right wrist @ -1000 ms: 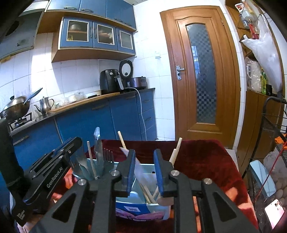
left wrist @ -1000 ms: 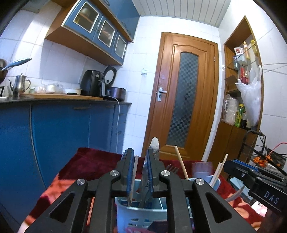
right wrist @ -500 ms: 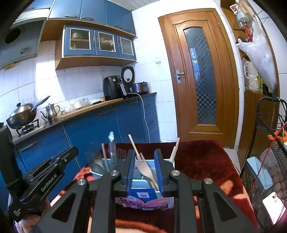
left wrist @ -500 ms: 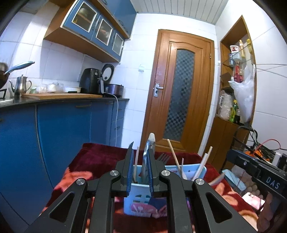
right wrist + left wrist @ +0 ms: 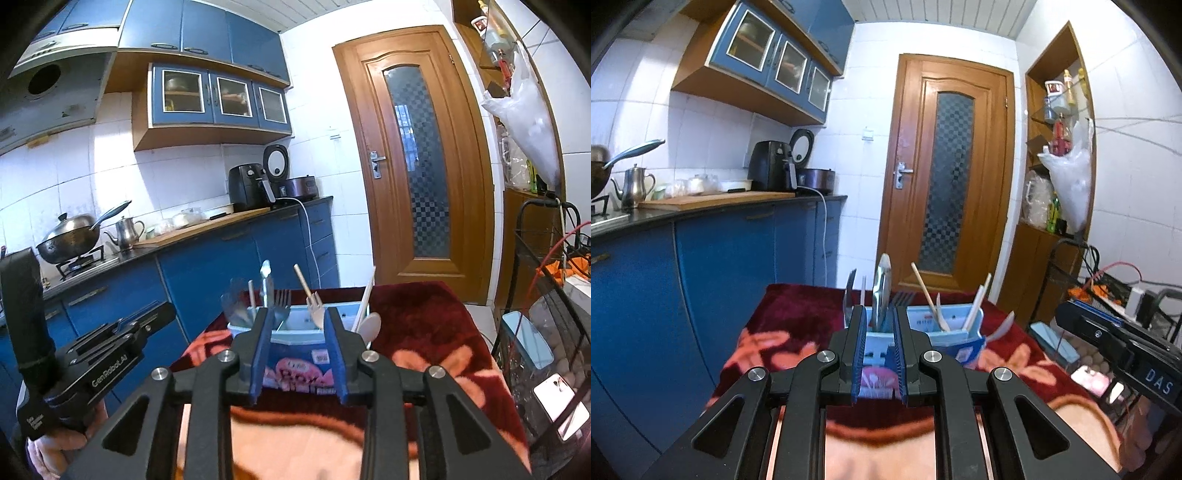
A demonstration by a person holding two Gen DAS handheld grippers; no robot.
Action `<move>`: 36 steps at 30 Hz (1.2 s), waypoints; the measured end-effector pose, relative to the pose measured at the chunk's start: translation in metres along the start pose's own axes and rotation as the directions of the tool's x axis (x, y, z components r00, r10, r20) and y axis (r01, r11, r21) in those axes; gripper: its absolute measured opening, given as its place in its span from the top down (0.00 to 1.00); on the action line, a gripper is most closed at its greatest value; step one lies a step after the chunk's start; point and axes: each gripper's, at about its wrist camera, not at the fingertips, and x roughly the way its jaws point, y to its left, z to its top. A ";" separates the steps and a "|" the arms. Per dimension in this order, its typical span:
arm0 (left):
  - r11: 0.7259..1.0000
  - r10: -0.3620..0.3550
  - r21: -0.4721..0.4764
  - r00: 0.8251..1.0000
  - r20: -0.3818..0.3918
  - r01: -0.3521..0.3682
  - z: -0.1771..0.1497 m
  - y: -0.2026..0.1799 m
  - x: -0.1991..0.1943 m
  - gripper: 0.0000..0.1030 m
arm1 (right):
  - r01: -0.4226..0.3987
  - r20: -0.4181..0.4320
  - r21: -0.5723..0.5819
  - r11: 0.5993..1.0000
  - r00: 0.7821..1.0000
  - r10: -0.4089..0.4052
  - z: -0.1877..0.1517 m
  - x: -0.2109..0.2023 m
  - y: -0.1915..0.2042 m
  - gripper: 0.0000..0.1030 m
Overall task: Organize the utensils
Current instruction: 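Open both tools and pull them back from the blue holder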
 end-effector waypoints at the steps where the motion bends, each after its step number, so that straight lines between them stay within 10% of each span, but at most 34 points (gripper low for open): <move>1: 1.000 0.000 0.001 1.000 -0.002 0.000 -0.002 0.000 -0.003 0.84 | -0.001 -0.001 -0.002 1.000 1.000 0.001 -0.004 -0.004 0.001 0.66; 12: 0.999 0.050 -0.014 0.998 -0.022 -0.050 -0.043 0.009 -0.032 0.41 | 0.022 -0.011 0.009 1.000 1.000 -0.022 -0.043 -0.030 0.001 0.33; 36: 0.984 0.176 0.052 0.982 -0.070 -0.173 -0.116 0.010 -0.007 0.36 | 0.154 -0.066 -0.042 0.987 0.986 -0.156 -0.126 -0.010 -0.028 0.21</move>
